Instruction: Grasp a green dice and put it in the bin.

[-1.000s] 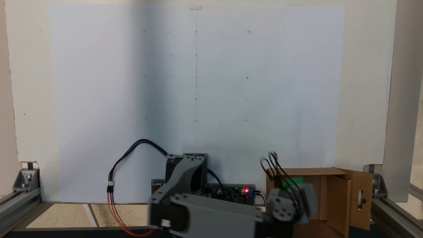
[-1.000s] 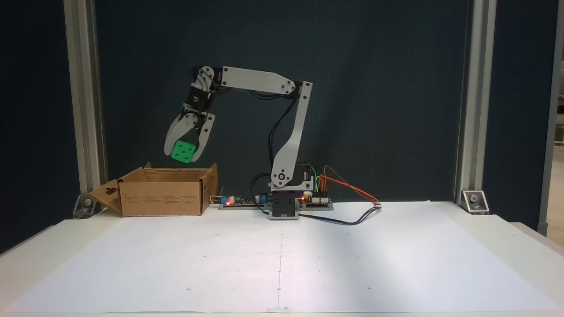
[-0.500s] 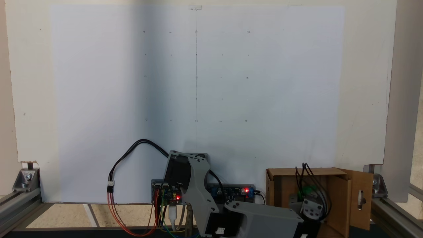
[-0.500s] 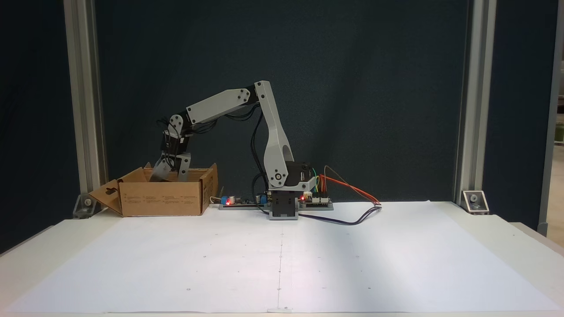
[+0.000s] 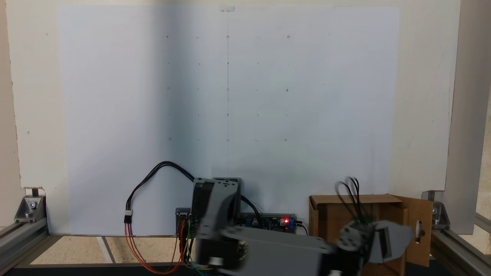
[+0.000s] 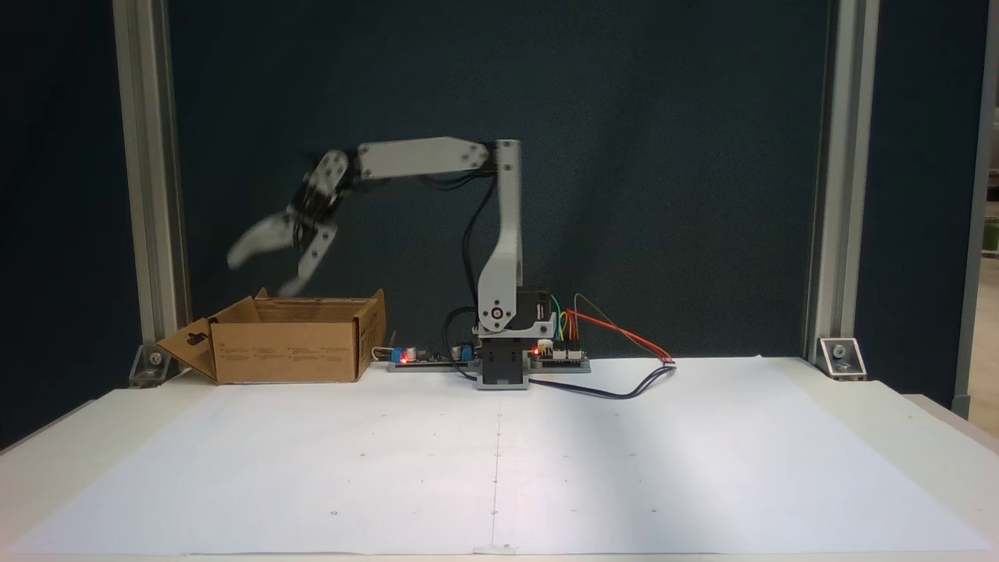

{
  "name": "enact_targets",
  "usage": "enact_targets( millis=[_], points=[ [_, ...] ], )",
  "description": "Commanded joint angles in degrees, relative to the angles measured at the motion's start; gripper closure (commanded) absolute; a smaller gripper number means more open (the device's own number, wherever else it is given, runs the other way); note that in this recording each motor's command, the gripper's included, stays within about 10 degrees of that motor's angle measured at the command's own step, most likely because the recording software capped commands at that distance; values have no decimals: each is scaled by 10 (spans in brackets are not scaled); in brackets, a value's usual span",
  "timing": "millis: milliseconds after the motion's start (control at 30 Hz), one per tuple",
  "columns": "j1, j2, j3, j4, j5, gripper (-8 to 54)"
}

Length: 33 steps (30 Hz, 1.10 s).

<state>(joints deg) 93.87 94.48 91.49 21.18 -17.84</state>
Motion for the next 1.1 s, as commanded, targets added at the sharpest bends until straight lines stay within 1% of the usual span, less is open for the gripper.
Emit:
enact_targets(
  millis=[0, 100, 133, 167, 233, 333, 433, 633, 700, 867, 1067],
  points=[
    [-74, 66, -53, -13, 95, 67],
    [-189, 109, -53, -13, 163, 50],
    [-230, 116, -53, -12, 209, 44],
    [-305, 139, -45, -11, 216, 37],
    [-368, 156, -31, -11, 216, 36],
    [-493, 181, -11, -11, 217, 15],
    [-619, 207, 21, -12, 217, 14],
    [-862, 308, 132, -22, 218, 12],
    [-946, 339, 181, -57, 218, 12],
    [-979, 410, 349, -189, 211, 7],
    [-973, 416, 519, -342, 158, 7]
  ],
)
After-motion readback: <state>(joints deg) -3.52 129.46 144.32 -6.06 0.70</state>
